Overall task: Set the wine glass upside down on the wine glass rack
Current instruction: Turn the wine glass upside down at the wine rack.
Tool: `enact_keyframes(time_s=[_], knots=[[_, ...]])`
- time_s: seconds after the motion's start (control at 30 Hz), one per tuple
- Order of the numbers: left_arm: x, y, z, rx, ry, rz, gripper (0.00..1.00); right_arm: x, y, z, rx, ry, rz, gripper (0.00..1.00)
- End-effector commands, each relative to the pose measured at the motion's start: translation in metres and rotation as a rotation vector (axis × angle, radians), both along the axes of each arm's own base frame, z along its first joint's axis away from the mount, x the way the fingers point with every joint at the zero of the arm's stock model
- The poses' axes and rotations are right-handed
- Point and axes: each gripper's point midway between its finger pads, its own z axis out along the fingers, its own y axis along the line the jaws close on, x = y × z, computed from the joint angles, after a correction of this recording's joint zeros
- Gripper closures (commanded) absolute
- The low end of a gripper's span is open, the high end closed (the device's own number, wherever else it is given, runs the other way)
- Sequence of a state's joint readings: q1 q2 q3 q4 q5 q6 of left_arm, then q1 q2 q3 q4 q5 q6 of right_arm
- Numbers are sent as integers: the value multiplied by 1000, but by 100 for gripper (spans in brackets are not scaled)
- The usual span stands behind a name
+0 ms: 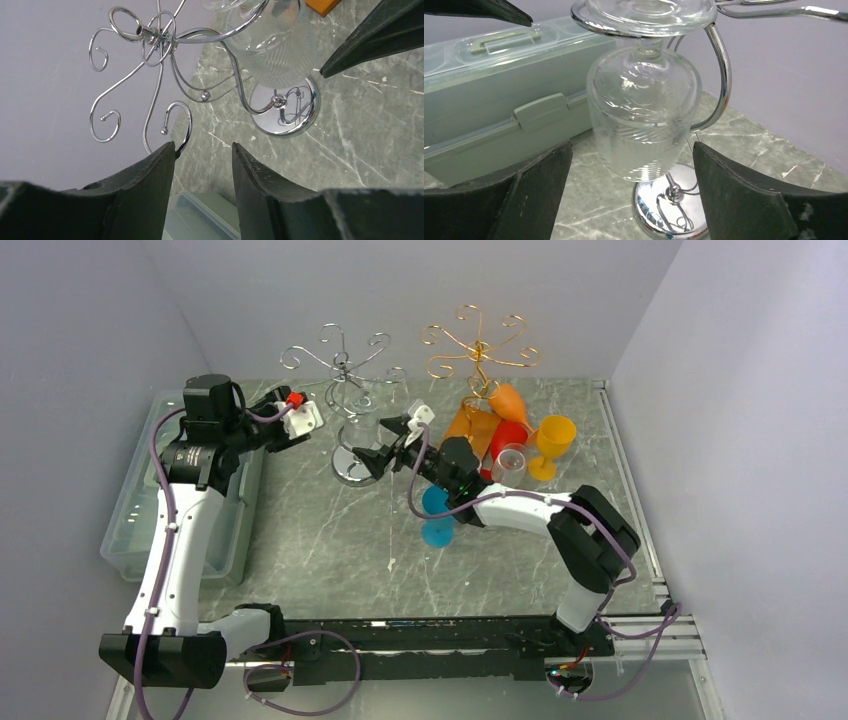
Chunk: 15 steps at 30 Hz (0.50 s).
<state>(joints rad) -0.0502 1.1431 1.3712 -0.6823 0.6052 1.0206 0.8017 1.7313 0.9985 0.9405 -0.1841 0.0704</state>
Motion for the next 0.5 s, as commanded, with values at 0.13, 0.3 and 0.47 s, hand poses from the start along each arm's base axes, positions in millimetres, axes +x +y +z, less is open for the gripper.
enact_keyframes(time_s=[0.13, 0.3, 0.47], knots=[[-3, -10, 16, -75, 13, -13, 48, -22, -29, 55, -23, -29, -19, 6], [-8, -16, 26, -125, 34, -23, 47, -36, -50, 97, -118, 46, -42, 15], [-17, -23, 25, -127, 67, -56, 43, -24, -70, 142, -179, 111, -162, 24]])
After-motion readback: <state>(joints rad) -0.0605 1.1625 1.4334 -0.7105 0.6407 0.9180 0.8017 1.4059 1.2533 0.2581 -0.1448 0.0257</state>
